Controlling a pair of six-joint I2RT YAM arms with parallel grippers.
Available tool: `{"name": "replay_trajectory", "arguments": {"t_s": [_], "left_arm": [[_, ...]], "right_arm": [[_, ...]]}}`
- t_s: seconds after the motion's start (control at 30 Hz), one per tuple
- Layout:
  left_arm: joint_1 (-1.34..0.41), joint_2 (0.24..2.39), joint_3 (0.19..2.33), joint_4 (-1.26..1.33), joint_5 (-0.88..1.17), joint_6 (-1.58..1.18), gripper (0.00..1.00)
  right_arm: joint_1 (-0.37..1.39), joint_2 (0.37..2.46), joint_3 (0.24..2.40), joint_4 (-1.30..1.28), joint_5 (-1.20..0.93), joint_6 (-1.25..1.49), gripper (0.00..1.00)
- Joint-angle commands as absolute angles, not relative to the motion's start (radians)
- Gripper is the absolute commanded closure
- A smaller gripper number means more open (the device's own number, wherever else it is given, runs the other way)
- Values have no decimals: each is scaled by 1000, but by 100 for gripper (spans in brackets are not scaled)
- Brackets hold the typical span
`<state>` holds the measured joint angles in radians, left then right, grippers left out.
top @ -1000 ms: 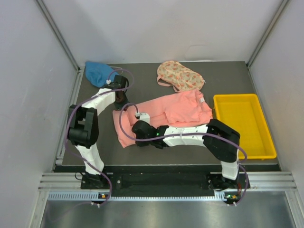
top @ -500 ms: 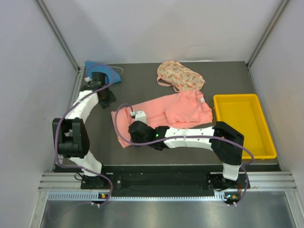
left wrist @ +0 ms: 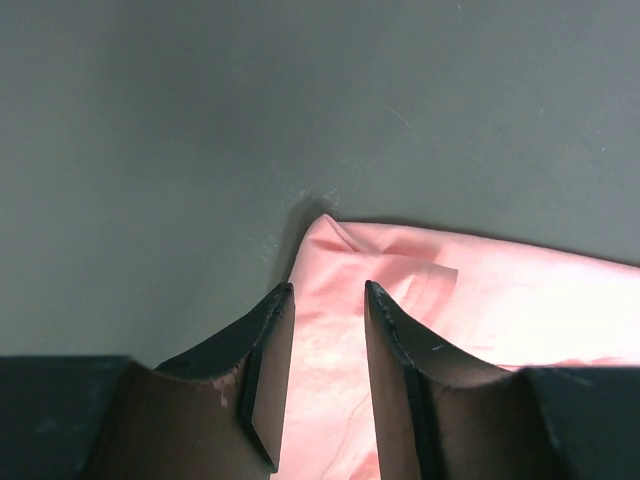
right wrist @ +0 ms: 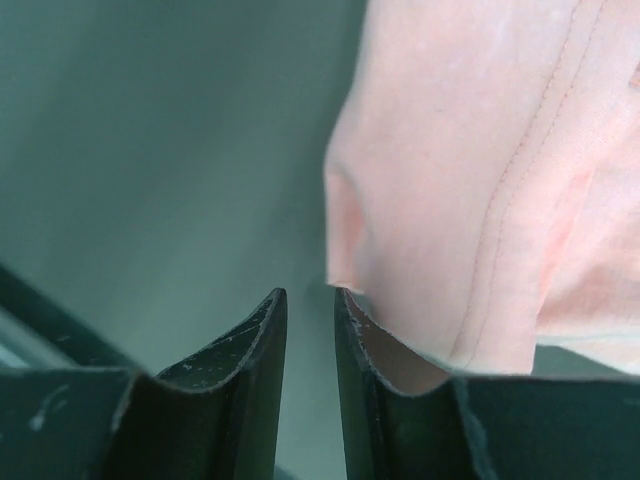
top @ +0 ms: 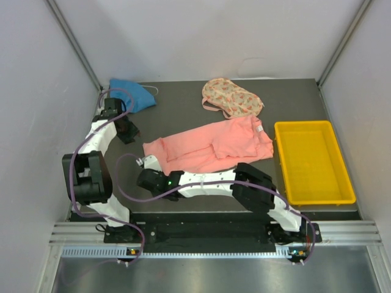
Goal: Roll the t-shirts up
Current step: Roll the T-shirt to the center of the board.
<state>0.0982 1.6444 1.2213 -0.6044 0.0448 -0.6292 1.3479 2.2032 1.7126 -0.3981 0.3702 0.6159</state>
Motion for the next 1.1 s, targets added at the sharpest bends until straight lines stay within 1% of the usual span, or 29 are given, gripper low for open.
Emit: {"name": "replay_trajectory", "arguments": {"t_s": [0.0, 0.13, 0.37, 0.5, 0.6, 0.73, 0.83, 0.97, 1.07], "left_arm": [[101, 1663, 1223, -561, 71, -623, 61], [103, 1675, 1227, -558, 77, -618, 61], [106, 1700, 1233, -551, 87, -617, 61], [106, 1706, 1236, -552, 95, -618, 62], [106, 1706, 1236, -552, 97, -615, 62], [104, 1709, 1242, -558, 94, -609, 62], [104, 1707, 1243, -563, 92, -607, 62], [106, 1704, 1244, -568, 87, -603, 62], [106, 1703, 1246, -571, 84, -595, 62]], "right_arm": [[1348, 2243, 1805, -468, 443, 535, 71], [1347, 2232, 1798, -480, 489, 534, 69], [1330, 2155, 1747, -453, 494, 542, 67], [1302, 2154, 1743, -440, 448, 566, 65], [1278, 2152, 1715, -407, 394, 600, 59], [1269, 2135, 1665, -347, 331, 637, 57], [1269, 2126, 1640, -310, 301, 673, 57], [1269, 2132, 1629, -259, 285, 695, 69], [1276, 2143, 1663, -282, 296, 689, 70]]}}
